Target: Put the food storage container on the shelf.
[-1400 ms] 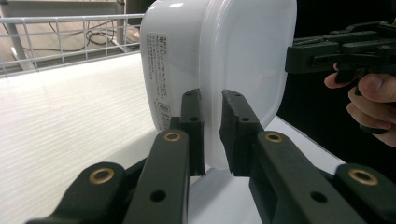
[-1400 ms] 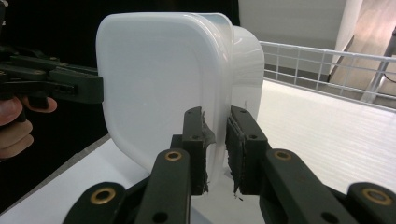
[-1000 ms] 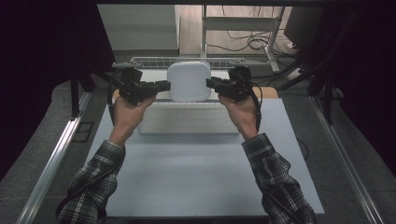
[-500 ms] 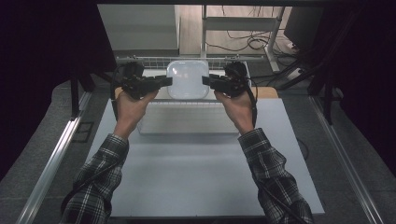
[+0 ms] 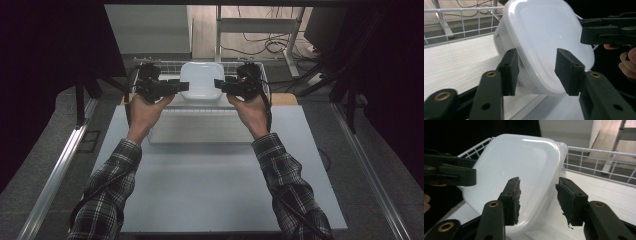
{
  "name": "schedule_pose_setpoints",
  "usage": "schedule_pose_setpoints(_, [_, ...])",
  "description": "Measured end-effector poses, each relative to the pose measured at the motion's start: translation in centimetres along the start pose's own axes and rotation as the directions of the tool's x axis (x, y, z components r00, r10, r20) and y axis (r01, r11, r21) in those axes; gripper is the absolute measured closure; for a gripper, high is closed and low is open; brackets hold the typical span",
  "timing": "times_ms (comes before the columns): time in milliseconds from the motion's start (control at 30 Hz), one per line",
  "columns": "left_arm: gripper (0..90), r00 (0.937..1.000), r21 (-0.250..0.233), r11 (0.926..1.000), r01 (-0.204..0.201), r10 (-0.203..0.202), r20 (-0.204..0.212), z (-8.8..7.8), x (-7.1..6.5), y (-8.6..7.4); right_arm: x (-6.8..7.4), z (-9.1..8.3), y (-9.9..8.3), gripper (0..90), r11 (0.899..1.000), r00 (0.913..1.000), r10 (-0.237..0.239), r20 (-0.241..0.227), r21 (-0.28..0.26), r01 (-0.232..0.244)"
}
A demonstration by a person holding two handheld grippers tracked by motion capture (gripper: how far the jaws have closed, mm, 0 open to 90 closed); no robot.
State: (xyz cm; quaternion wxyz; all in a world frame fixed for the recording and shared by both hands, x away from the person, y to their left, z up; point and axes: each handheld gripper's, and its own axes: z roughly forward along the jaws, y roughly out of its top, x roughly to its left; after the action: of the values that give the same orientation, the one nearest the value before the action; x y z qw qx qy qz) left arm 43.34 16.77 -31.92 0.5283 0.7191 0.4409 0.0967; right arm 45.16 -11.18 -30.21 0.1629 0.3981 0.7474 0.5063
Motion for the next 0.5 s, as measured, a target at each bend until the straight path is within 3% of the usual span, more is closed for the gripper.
schedule_pose_setpoints(67, [50.4, 0.9999, 0.002, 0.9999, 0.012, -0.012, -0.004, 0.1, 0.2, 0.1, -0.1, 0.2, 0.1, 50.6, 1.000, 0.9999, -0.002, 0.011, -0.003, 0.002])
schedule_pose_setpoints(133, [44.9, 0.9989, -0.004, 1.0000, 0.004, -0.005, -0.046, 0.3, 0.3, 0.4, -0.1, 0.5, 0.2, 50.1, 1.000, 0.9998, -0.006, 0.021, -0.007, 0.006])
schedule_pose_setpoints(167, [43.4, 0.9989, -0.004, 1.0000, 0.004, -0.005, -0.046, 0.3, 0.3, 0.4, -0.1, 0.5, 0.2, 50.1, 1.000, 0.9998, -0.006, 0.021, -0.007, 0.006])
schedule_pose_setpoints(333, [42.7, 0.9957, -0.003, 1.0000, 0.001, -0.001, -0.093, 1.0, 0.6, 1.0, -0.1, 1.2, 0.5, 49.2, 0.999, 0.9966, -0.031, 0.076, -0.005, 0.032])
schedule_pose_setpoints(500, [42.5, 0.9955, 0.007, 1.0000, -0.006, 0.006, -0.094, 1.2, 0.6, 1.2, -0.4, 1.7, 0.8, 48.8, 0.999, 0.9948, -0.031, 0.096, -0.004, 0.032])
